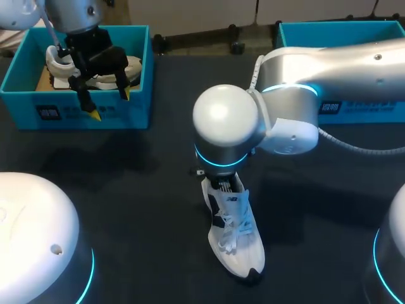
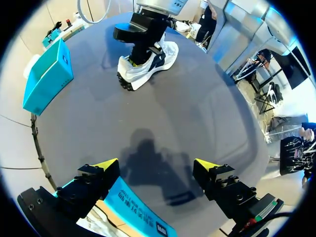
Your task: Take the shoe out of the shoebox, open the shoe tongue, remove and reinsert the insole, then place the shoe into the shoebox
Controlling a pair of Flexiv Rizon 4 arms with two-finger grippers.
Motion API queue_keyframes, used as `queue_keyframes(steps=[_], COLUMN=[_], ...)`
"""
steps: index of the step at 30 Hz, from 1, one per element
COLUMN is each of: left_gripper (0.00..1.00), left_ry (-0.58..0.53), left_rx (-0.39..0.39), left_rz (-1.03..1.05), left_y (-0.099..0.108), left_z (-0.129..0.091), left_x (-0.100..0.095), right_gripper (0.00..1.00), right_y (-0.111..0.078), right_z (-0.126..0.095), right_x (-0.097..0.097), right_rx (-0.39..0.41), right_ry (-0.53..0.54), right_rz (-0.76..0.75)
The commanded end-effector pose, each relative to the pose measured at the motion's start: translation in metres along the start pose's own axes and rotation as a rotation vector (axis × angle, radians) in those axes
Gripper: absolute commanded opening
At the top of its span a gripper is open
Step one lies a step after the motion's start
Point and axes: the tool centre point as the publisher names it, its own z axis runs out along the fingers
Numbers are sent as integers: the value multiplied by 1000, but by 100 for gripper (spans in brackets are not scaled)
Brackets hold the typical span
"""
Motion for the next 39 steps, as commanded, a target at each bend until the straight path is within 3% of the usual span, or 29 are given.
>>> queue_keyframes(steps=[1, 7, 26, 34, 39], left_gripper=[100, 100, 100, 100, 100], left_ry=[2, 2, 2, 2, 2], left_rx=[0, 0, 0, 0, 0], left_rz=[1, 1, 1, 1, 1], left_y=[1, 1, 1, 1, 1], left_z=[0, 0, 0, 0, 0], left_x=[-1, -1, -1, -1, -1], right_gripper=[0, 0, 0, 0, 0], right_y=[0, 3, -1, -10, -15], right_z=[-11, -27, -2, 16, 5], right_x=[6, 3, -10, -13, -10], right_rx=[-12, -9, 135, 188, 165], right_ry=[-65, -221, -540, -516, -531], right_rz=[-1, -16, -46, -34, -30])
